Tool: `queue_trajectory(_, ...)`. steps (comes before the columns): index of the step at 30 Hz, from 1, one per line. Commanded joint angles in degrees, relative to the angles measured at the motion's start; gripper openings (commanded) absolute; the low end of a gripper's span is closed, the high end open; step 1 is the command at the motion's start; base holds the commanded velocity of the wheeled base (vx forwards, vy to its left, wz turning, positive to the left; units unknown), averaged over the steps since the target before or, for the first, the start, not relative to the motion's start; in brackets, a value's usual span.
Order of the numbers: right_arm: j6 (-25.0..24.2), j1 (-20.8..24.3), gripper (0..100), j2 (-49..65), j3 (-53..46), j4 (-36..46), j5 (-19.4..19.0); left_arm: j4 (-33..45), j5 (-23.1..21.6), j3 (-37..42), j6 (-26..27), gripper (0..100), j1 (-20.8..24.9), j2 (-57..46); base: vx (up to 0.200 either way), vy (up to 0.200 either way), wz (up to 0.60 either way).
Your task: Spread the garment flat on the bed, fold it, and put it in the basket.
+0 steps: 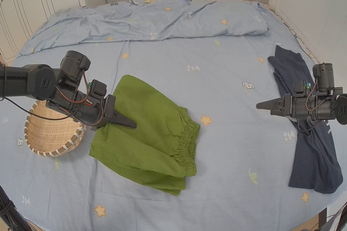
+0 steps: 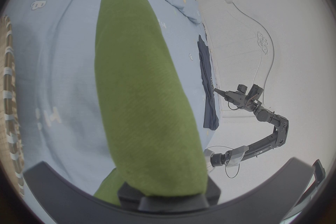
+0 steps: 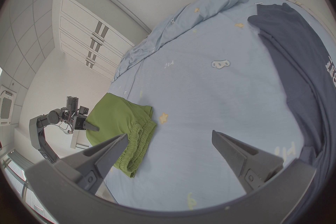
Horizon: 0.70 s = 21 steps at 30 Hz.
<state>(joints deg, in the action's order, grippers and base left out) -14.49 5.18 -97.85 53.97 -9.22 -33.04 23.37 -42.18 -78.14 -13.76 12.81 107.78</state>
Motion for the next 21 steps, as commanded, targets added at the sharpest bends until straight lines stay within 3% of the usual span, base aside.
queue_trajectory(1,0.0,0.0,100,-0.1,0.0,0.0,0.0,-0.1,0.0,0.0,0.0,0,0.0,-0.4,0.0,0.2,0.0)
queue_trajectory(11,0.0,1.1,100,-0.3,-0.4,0.0,0.1,-0.1,0.1,0.8,1.6,0,0.5,-0.2,0.0,0.2,0.0)
queue_trajectory(16,0.0,1.2,100,-0.1,-0.4,0.0,0.2,-0.5,2.5,3.1,5.6,0,3.4,-2.0,0.0,0.0,0.0)
queue_trajectory(21,0.0,1.1,100,-0.2,-0.4,0.0,0.2,-0.7,5.1,2.6,5.4,0,6.4,-4.5,0.0,0.0,0.0)
